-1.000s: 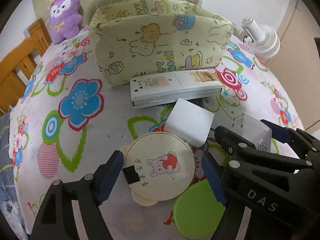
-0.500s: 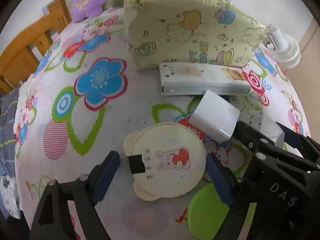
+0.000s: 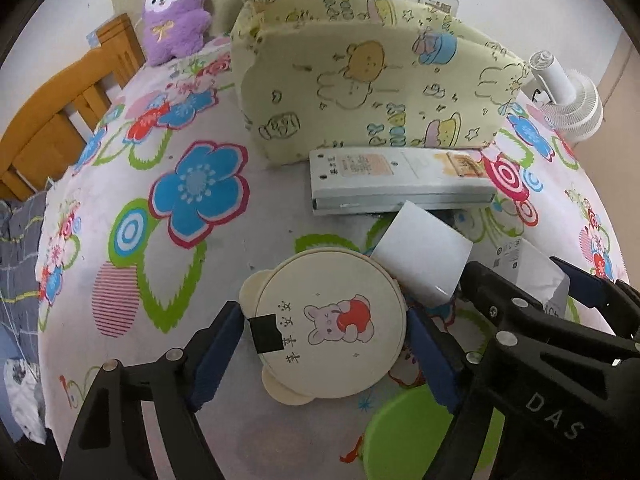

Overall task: Organize rigid objects
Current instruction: 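Close the left tool on the cream bunny coaster while the right tool holds the charger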

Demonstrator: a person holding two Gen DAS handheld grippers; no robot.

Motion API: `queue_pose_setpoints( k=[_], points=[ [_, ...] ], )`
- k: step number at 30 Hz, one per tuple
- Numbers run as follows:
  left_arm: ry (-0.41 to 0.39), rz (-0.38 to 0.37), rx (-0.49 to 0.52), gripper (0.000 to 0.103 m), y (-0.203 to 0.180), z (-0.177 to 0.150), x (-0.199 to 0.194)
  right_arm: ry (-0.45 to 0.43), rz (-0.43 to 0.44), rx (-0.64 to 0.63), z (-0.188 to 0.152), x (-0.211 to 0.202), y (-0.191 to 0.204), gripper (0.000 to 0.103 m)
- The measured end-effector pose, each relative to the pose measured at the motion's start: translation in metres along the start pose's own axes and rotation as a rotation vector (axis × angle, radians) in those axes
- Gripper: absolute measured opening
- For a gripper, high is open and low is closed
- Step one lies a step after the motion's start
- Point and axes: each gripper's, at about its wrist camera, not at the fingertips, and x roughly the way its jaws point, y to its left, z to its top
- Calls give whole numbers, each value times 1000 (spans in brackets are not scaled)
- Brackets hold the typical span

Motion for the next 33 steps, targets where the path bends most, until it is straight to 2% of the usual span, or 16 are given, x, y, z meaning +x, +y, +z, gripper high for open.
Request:
queue_pose_setpoints(
  k=[10,13,14,15,16,18,22,23,24,26,29,33],
  points=[
    [-76,-7,23,83,-3,14,-36,-72,13,19,10,-39,-1,81],
    [-99,-15,26,80,-4,20,-47,-96,11,26,16,-52,-2,81],
    [-104,-19,25,75,-5,21,-49,-102,9,28,18,-56,-2,81],
    [-113,-28,26,52,-6,22,-53,-108,8,30,20,-59,-3,81],
    [-110,-36,30,44,-8,24,-55,-113,8,31,22,-62,-3,82],
    [-109,-58,24,44,-11,26,-57,-125,13,37,24,-68,-3,82],
    [-112,-42,14,44,-13,30,-52,-130,10,17,26,-69,-2,82],
    [-111,-37,8,48,-12,30,-50,-128,12,16,26,-67,-3,82],
    [-107,-41,3,59,-10,30,-48,-126,12,13,26,-65,-3,82],
    [-108,-37,-16,75,-5,30,-45,-122,16,-1,28,-60,-1,81],
    [-101,-21,-57,82,7,31,-36,-122,27,-22,31,-53,4,81],
    [-71,-8,-85,82,20,34,-18,-108,36,-38,36,-38,11,81]
  ],
)
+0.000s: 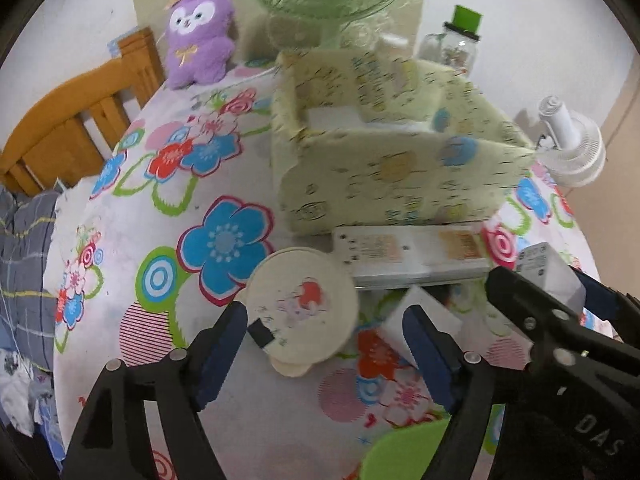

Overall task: Organize rigid objects
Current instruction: 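Close the left tool on the cream bunny coaster while the right tool holds the charger, then lift the coaster with the left tool while the right tool carries the charger over the basket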

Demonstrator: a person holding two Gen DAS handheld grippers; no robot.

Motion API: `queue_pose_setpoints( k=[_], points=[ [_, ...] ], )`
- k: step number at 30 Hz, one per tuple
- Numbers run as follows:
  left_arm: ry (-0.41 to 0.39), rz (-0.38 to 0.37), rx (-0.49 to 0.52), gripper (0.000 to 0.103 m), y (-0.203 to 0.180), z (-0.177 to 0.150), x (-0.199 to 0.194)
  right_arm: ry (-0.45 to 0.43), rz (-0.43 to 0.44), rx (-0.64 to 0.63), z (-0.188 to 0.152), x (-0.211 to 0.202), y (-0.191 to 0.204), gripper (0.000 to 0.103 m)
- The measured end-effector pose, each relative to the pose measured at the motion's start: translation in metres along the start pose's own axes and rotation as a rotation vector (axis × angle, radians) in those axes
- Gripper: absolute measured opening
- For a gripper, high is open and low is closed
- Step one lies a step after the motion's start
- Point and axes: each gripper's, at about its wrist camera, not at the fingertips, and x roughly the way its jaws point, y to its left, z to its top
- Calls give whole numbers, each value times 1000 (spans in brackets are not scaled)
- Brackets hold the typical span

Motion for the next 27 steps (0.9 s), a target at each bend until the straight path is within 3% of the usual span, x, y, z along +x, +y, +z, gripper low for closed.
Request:
queue_pose_setpoints(
  k=[19,22,27],
  points=[
    [32,-46,92,90,18,6,48,71,-43,17,5,45,3,81],
    [27,-30,127,83,13,5,47,74,-48,21,4,47,4,81],
    [43,-43,143,82,7,2,42,79,-54,26,2,50,7,81]
  ],
)
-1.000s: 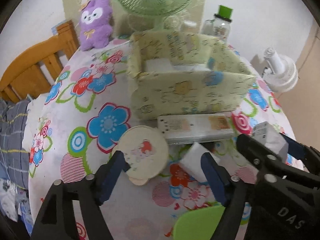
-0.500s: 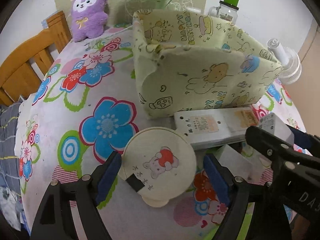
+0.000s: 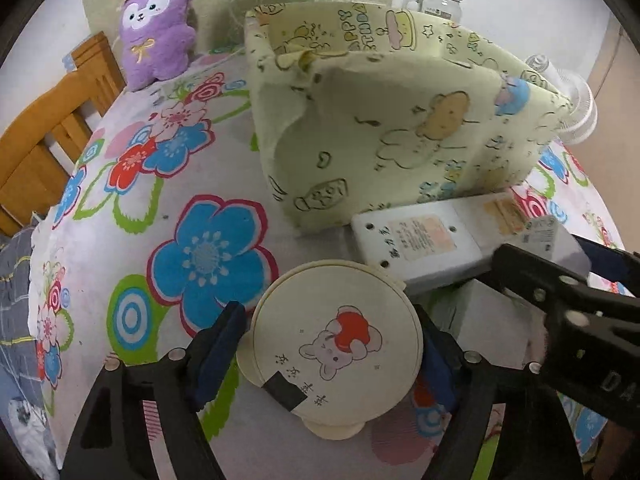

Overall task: Organize rigid objects
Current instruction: 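Lift the coaster with the left tool while the right tool carries the charger over the basket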

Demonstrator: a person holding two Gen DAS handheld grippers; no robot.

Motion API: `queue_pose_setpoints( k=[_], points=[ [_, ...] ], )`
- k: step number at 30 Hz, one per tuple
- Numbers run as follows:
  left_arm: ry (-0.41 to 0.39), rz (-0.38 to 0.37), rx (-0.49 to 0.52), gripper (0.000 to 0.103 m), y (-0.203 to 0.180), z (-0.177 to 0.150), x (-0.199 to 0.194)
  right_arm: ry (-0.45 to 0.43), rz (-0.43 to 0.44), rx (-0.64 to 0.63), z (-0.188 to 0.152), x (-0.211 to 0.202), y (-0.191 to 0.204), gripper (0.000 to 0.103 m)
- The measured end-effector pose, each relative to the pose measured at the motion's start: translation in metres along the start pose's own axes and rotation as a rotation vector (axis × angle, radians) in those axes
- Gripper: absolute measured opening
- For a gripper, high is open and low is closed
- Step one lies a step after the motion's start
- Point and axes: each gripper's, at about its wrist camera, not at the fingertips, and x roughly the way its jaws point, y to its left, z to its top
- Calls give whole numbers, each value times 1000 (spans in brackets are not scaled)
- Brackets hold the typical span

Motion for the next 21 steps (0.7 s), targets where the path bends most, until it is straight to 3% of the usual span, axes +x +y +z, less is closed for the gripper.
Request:
queue_pose_setpoints(
  k=[8,21],
  points=[
    [-22,-3,10,82,-12,2,-27,-6,-4,4,1,-10,0,81],
    [-103,20,13,82,-32,27,-83,-85,23,5,21,-62,-12,81]
  ],
)
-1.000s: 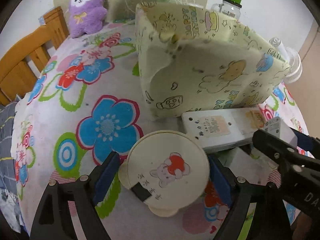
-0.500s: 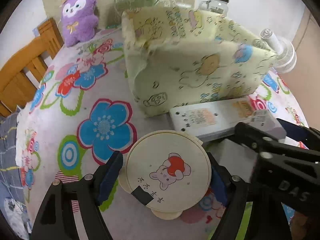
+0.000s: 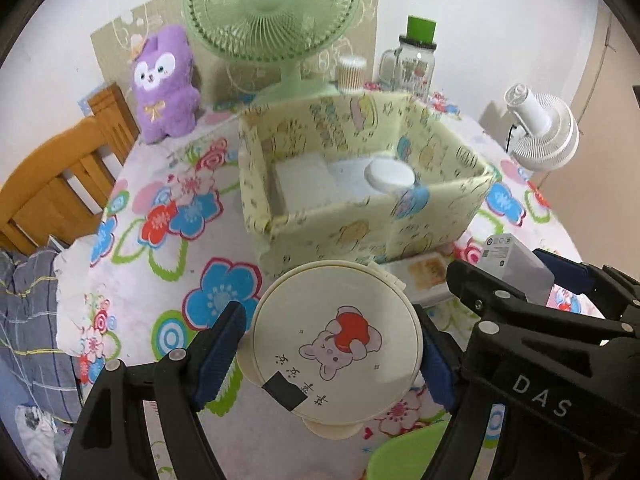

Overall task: Organize rigid objects
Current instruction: 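Lift the coaster with the left tool while the right tool carries the charger over the basket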

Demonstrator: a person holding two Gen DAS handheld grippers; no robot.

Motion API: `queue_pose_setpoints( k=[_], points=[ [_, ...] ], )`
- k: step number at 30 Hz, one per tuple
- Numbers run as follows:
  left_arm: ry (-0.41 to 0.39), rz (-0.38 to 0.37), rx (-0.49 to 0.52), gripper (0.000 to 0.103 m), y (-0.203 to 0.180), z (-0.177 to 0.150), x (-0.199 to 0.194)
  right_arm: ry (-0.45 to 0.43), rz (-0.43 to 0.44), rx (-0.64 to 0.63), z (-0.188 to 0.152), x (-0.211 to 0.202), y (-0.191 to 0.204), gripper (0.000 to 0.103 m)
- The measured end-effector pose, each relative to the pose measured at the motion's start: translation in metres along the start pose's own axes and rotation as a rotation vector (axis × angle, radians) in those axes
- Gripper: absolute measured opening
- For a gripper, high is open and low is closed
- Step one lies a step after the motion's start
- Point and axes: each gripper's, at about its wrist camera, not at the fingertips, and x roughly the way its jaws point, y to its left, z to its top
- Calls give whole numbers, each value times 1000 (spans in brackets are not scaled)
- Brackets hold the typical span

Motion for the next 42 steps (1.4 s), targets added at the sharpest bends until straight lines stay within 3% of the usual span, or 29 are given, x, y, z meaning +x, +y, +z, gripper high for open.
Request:
queue_pose_setpoints(
  k=[18,27,42],
  points=[
    [-71,39,-92,82,-27,46,-39,-82,31,-47,49,-49,-20,81],
    [-80,61,-110,82,-24,66,-32,-85,56,-76,74,-39,-16,81],
    [-45,75,-166,82,-4,100,12,-44,67,-136,116,9,1,82]
  ],
)
